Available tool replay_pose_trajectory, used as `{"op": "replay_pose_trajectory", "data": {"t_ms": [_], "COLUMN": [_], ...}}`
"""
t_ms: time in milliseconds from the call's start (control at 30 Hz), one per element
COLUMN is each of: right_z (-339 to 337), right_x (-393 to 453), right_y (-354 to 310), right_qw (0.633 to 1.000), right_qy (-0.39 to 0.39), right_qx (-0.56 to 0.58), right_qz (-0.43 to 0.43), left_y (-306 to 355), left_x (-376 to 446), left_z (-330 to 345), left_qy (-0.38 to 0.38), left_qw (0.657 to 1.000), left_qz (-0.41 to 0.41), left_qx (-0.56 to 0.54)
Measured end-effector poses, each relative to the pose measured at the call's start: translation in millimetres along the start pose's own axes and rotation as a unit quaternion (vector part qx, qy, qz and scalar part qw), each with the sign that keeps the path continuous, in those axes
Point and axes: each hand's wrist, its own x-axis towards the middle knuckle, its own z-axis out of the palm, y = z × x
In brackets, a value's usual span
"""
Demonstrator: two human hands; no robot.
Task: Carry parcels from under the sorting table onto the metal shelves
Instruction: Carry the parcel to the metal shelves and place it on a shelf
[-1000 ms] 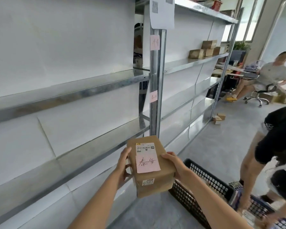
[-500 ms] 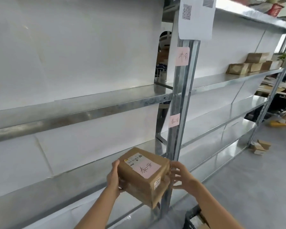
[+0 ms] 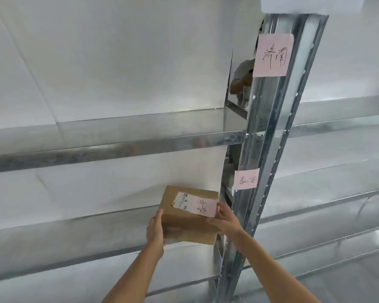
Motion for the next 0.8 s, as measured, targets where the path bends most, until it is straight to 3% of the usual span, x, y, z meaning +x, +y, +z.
{"op": "replay_pose_trajectory", "data": {"t_ms": [300,533,800], "right_z": [-14.5,-5.2,-4.6], "right_x": [51.4,68.4,84.0], "right_y": [-3.2,12.7,12.8], "right_qw": [0.986,0.982,0.982], "right_qy": [-0.012,0.011,0.02], "right_qx": [-0.161,-0.19,-0.187], "right_qz": [-0.038,-0.011,0.0], "left_y": [-4.9,-16.2,-16.4], "left_x": [20.0,36.1,41.0], "left_z": [20.9,24.8,26.8], "left_qy": [-0.007,-0.053,-0.053], "left_qw": [0.999,0.991,0.976], "left_qz": [0.006,0.054,0.087], "left_qx": [0.036,0.107,0.193]}}
